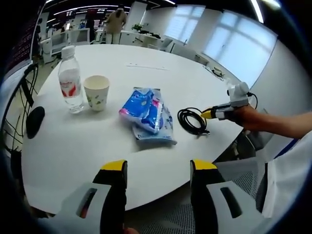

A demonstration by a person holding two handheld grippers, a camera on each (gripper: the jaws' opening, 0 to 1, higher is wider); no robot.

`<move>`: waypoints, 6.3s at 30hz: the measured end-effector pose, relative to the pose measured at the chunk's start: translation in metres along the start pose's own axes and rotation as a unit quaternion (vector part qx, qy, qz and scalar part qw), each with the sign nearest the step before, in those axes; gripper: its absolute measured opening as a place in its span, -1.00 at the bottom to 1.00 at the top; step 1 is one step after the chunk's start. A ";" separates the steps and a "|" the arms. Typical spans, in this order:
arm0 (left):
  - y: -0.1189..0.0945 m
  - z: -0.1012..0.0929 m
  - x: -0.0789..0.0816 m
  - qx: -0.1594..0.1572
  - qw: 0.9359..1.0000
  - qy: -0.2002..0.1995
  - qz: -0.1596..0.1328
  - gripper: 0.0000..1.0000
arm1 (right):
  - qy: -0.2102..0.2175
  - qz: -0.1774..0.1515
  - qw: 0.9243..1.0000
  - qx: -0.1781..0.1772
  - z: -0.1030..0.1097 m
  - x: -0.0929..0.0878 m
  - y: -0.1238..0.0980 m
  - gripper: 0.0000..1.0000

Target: Arrange the tabletop items into an orderly group along one side of the table until the central work area is clear of visible clutter.

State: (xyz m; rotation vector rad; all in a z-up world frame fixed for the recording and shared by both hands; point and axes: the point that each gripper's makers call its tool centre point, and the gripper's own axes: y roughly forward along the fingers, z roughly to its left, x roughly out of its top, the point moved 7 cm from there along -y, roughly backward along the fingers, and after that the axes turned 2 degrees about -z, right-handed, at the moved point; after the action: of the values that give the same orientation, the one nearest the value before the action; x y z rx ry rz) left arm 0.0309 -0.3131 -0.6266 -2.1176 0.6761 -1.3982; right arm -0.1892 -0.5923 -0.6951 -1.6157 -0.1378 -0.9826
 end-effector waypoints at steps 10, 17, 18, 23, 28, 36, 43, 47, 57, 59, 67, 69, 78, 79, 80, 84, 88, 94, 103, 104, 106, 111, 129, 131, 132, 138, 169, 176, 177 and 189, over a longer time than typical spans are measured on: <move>0.001 -0.003 0.002 -0.004 1.000 -0.001 -0.009 0.02 | -0.020 -0.005 1.000 0.014 0.005 0.019 0.006 -0.73; -0.002 -0.003 -0.001 -0.001 1.000 -0.006 -0.013 0.01 | -0.036 -0.012 0.999 0.028 0.015 0.035 0.012 -0.73; -0.003 -0.003 -0.001 -0.001 1.000 -0.008 -0.013 0.01 | -0.038 -0.013 0.999 0.030 0.016 0.037 0.014 -0.73; -0.007 -0.001 -0.001 0.005 1.000 -0.014 -0.019 0.01 | -0.048 -0.018 0.997 0.049 0.029 0.049 0.020 -0.74; -0.009 0.002 -0.002 0.010 1.000 -0.019 -0.023 0.00 | -0.053 -0.021 0.996 0.068 0.041 0.059 0.029 -0.74; -0.009 0.001 -0.005 0.012 1.000 -0.019 -0.020 0.00 | -0.060 -0.024 0.992 0.107 0.062 0.077 0.051 -0.73; -0.011 0.003 -0.002 0.016 0.999 -0.025 -0.026 -0.01 | -0.043 -0.024 0.990 0.134 0.078 0.091 0.070 -0.74; -0.011 0.004 -0.001 0.017 0.999 -0.023 -0.027 -0.01 | -0.041 -0.024 0.989 0.141 0.086 0.098 0.079 -0.75; -0.015 0.008 -0.003 0.026 0.999 -0.031 -0.029 -0.01 | -0.037 -0.023 0.988 0.147 0.094 0.111 0.094 -0.79; -0.016 0.009 -0.003 0.028 0.999 -0.032 -0.030 -0.01 | -0.039 -0.022 0.988 0.148 0.094 0.113 0.096 -0.79; -0.016 0.010 -0.003 0.031 0.998 -0.035 -0.033 -0.01 | -0.046 -0.013 0.986 0.157 0.096 0.115 0.105 -0.82; -0.016 0.010 -0.002 0.031 0.998 -0.035 -0.033 -0.01 | -0.050 -0.013 0.986 0.156 0.096 0.114 0.105 -0.87; -0.015 0.009 -0.002 0.028 0.999 -0.032 -0.032 -0.01 | -0.054 -0.018 0.984 0.169 0.094 0.107 0.096 -1.00; -0.014 0.009 -0.001 0.027 0.999 -0.032 -0.032 -0.01 | -0.052 -0.019 0.984 0.168 0.093 0.106 0.095 -1.00; -0.014 0.009 -0.001 0.026 0.999 -0.031 -0.032 -0.01 | -0.050 -0.021 0.984 0.168 0.092 0.104 0.093 -1.00; -0.013 0.008 -0.001 0.023 0.999 -0.030 -0.031 -0.02 | -0.044 -0.025 0.985 0.166 0.089 0.099 0.087 -1.00; -0.012 0.004 -0.001 0.019 0.999 -0.024 -0.028 -0.02 | -0.029 -0.029 0.986 0.161 0.083 0.093 0.081 -1.00; -0.010 0.001 -0.002 0.014 0.999 -0.021 -0.025 -0.02 | -0.011 -0.037 0.989 0.144 0.068 0.089 0.073 -1.00; -0.005 -0.004 -0.005 0.006 1.000 -0.015 -0.019 -0.02 | 0.014 -0.047 0.991 0.125 0.046 0.088 0.064 -1.00; -0.005 -0.004 -0.005 0.006 1.000 -0.014 -0.018 -0.02 | 0.019 -0.048 0.991 0.122 0.042 0.088 0.064 -1.00; -0.005 -0.005 -0.004 0.006 1.000 -0.013 -0.018 -0.02 | 0.028 -0.053 0.991 0.116 0.035 0.090 0.063 -1.00; -0.004 -0.007 -0.004 0.003 1.000 -0.011 -0.017 -0.02 | 0.044 -0.065 0.992 0.099 0.016 0.096 0.058 -1.00; 0.000 -0.015 -0.005 -0.005 1.000 -0.006 -0.008 -0.03 | 0.099 -0.090 0.991 0.027 -0.051 0.095 0.039 -1.00; 0.002 -0.016 -0.006 -0.006 1.000 -0.005 -0.007 -0.03 | 0.104 -0.088 0.990 0.019 -0.059 0.091 0.037 -1.00; 0.002 -0.017 -0.006 -0.006 1.000 -0.005 -0.006 -0.03 | 0.108 -0.088 0.990 0.013 -0.064 0.089 0.036 -1.00; 0.005 -0.021 -0.007 -0.009 1.000 -0.006 -0.004 -0.03 | 0.134 -0.088 0.987 -0.006 -0.074 0.074 0.022 -1.00; 0.023 -0.030 -0.017 -0.007 0.999 -0.010 0.029 -0.08 | 0.160 -0.056 0.985 -0.023 -0.097 0.032 0.017 -0.92; 0.029 -0.025 -0.010 -0.010 0.999 -0.018 0.026 -0.09 | 0.160 -0.056 0.985 -0.027 -0.101 0.032 0.015 -0.88; 0.031 -0.022 -0.007 -0.009 0.999 -0.021 0.023 -0.09 | 0.159 -0.056 0.985 -0.027 -0.101 0.032 0.014 -0.87; 0.042 0.002 0.025 -0.002 0.999 -0.048 -0.013 -0.12 | 0.142 -0.059 0.988 -0.027 -0.104 0.039 0.011 -0.88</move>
State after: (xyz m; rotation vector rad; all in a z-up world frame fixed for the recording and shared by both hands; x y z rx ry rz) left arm 0.0363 -0.3605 -0.6374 -2.1881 0.6174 -1.2999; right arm -0.2112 -0.7005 -0.6821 -1.5114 -0.0114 -1.3078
